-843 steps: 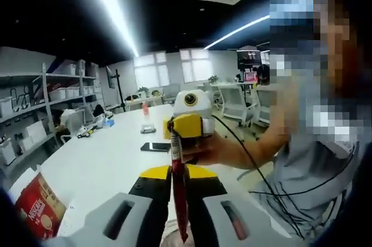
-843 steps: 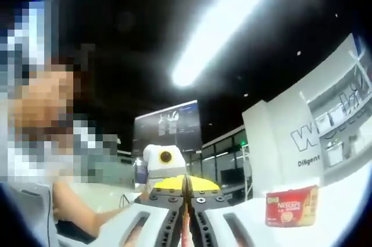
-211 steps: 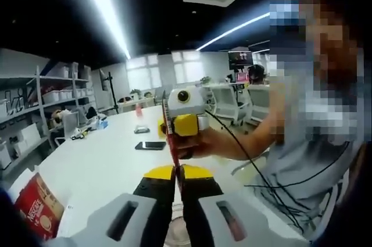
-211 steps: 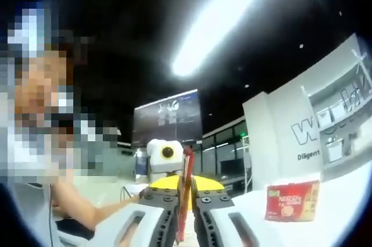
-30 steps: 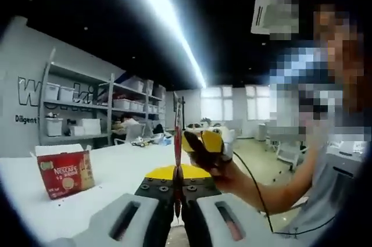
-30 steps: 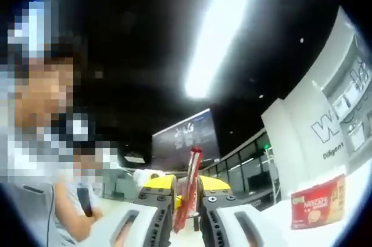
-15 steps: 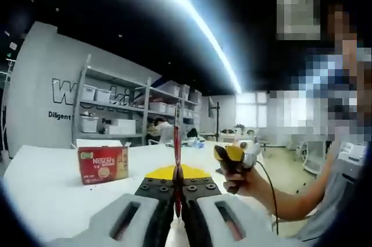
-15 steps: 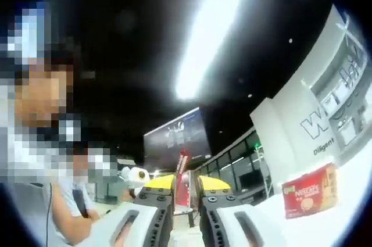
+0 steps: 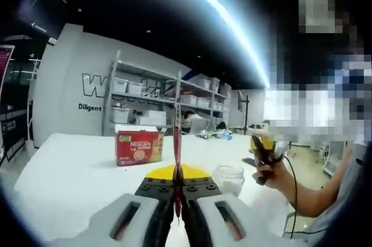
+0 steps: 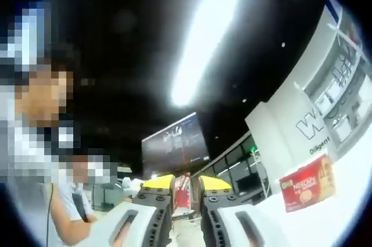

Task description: Tear open the coffee pouch, take out the coffee, and pour the coffee from the pouch into the cup

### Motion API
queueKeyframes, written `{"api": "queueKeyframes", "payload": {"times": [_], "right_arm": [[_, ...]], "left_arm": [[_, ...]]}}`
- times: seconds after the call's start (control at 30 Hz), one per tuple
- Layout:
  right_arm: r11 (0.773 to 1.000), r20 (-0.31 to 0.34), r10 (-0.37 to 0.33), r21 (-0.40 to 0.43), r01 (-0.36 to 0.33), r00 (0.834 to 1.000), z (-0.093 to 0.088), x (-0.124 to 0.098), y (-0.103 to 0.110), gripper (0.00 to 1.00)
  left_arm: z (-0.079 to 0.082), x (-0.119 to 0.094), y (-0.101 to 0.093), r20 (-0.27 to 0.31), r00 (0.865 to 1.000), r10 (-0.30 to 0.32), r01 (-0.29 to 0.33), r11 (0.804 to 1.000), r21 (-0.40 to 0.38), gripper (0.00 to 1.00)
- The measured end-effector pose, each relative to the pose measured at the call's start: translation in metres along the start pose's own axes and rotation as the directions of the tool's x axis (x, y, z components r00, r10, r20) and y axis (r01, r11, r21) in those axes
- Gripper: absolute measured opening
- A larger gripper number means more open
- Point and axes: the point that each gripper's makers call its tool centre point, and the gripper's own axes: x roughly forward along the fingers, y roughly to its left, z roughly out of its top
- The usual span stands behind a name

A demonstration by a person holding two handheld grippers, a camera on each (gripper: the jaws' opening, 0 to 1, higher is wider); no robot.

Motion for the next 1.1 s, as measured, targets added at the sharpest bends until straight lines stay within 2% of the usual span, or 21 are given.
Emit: {"api": "queueKeyframes", "payload": {"times": [0.23, 0.5, 0.73, 0.97, 1.0, 1.1], "right_arm": [[1.000, 0.000, -0.022, 0.000, 0.022, 1.000, -0.007, -0.010, 0.006, 0.18], [0.999, -0.002, -0.043, -0.015, 0.043, 0.999, -0.008, -0.015, 0.010, 0.18], [0.995, -0.016, -0.087, -0.049, 0.087, 0.996, -0.021, -0.023, 0.008, 0.26], [0.993, -0.014, -0.112, -0.044, 0.112, 0.994, -0.028, -0.031, 0.007, 0.28], [0.993, -0.017, -0.113, -0.043, 0.112, 0.993, -0.029, -0.032, 0.008, 0.28], [0.992, -0.024, -0.122, -0.038, 0.121, 0.992, -0.035, -0.034, 0.006, 0.29]], "left_arm": [[-0.006, -0.017, 0.006, -0.003, 0.999, 0.034, -0.034, 0.999, -0.023, 0.04], [-0.005, -0.029, 0.019, 0.000, 0.997, 0.074, -0.074, 0.997, -0.030, 0.04], [-0.013, -0.034, 0.036, -0.029, 0.991, 0.134, -0.135, 0.990, -0.037, 0.04], [-0.009, -0.043, 0.052, -0.018, 0.978, 0.206, -0.207, 0.978, -0.029, 0.04], [-0.011, -0.046, 0.061, -0.029, 0.970, 0.242, -0.242, 0.970, -0.021, 0.04], [-0.017, -0.051, 0.074, -0.047, 0.961, 0.273, -0.275, 0.960, -0.048, 0.04]]}}
